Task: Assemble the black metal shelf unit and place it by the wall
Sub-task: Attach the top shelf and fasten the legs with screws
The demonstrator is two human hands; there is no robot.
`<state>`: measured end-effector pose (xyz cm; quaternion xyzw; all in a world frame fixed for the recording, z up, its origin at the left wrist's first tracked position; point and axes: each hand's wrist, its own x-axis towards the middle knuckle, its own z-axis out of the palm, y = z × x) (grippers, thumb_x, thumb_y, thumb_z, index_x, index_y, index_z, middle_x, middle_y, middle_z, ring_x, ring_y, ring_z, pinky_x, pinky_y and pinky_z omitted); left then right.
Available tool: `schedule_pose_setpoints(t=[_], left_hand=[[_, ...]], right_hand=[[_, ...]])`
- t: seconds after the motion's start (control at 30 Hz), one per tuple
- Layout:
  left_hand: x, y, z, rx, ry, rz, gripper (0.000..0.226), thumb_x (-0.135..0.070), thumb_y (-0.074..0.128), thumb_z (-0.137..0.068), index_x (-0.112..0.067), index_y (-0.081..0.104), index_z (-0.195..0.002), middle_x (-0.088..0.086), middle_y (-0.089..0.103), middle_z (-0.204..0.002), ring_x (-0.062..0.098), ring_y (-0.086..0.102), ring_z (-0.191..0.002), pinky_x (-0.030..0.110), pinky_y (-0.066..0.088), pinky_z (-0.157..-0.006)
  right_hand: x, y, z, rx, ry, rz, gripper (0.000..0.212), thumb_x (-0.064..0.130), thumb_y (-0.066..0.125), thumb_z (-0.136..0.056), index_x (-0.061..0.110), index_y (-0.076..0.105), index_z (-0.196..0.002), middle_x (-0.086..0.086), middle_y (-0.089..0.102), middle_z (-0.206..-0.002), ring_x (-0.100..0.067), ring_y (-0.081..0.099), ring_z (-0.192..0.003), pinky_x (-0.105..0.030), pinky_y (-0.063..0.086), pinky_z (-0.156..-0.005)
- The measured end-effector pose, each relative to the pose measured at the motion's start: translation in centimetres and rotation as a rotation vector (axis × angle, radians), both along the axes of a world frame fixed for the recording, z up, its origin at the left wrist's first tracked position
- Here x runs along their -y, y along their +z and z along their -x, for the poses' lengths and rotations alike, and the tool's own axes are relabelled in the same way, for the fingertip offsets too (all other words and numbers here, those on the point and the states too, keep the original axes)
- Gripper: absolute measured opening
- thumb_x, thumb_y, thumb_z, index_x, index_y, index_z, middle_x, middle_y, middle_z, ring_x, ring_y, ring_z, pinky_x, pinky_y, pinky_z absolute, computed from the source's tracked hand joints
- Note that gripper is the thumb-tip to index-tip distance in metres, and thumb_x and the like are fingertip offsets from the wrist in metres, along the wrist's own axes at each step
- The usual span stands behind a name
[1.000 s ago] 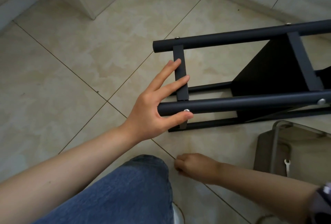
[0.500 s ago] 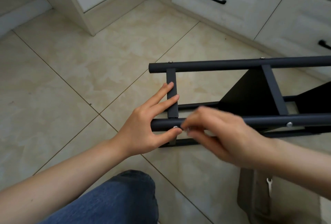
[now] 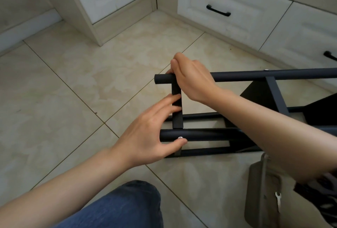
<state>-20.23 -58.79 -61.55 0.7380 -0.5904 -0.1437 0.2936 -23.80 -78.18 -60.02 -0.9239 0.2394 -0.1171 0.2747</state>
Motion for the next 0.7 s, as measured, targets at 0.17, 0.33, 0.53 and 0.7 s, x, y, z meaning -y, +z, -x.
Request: schedule_pose_setpoints(t=[0.17, 0.33, 0.53, 0.7], left_hand=[[0.3, 2.7, 0.4, 0.306, 0.091, -0.362, 0.054, -0.079, 0.039, -0.080, -0.029, 0.040, -0.101, -0.011, 0.052, -0.091, 0.015, 0.050, -0.091, 0.026, 0.025, -0.076], [0.6, 2.5, 0.3, 0.250, -0.058, -0.397, 0.048, -0.075, 0.030, -0.085, -0.029, 0.032, -0.095, -0.009, 0.052, -0.091, 0.019, 0.046, -0.092, 0.027, 0.023, -0.076], [0.2, 0.6, -0.7, 0.164, -0.115, -0.220, 0.048, -0.073, 0.035, -0.089, -0.025, 0.037, -0.090, -0.013, 0.045, -0.069, 0.018, 0.050, -0.073, 0.007, 0.029, -0.084], [0.1, -0.9, -1.1, 0.153, -0.086, -0.122, 0.048, -0.073, 0.044, -0.085, -0.025, 0.041, -0.087, -0.010, 0.044, -0.061, 0.010, 0.042, -0.060, 0.017, 0.031, -0.081]], right_hand=[[0.3, 0.4, -0.7, -0.022, -0.044, -0.038, 0.032, 0.036, 0.023, -0.105, 0.016, 0.044, -0.092, 0.006, 0.072, -0.096, -0.034, 0.057, -0.089, -0.041, 0.042, -0.074], [-0.1, -0.3, -0.7, -0.081, -0.019, 0.119, 0.032, 0.036, 0.020, -0.107, 0.014, 0.039, -0.095, -0.003, 0.057, -0.077, -0.037, 0.049, -0.076, -0.040, 0.029, -0.065], [0.5, -0.2, -0.7, -0.062, -0.009, 0.114, 0.032, 0.036, 0.023, -0.107, 0.015, 0.044, -0.094, -0.008, 0.062, -0.085, -0.039, 0.049, -0.079, -0.040, 0.029, -0.067], [0.5, -0.2, -0.7, -0.048, -0.017, 0.094, 0.032, 0.036, 0.024, -0.106, 0.016, 0.044, -0.090, -0.006, 0.063, -0.085, -0.037, 0.051, -0.081, -0.038, 0.029, -0.068]])
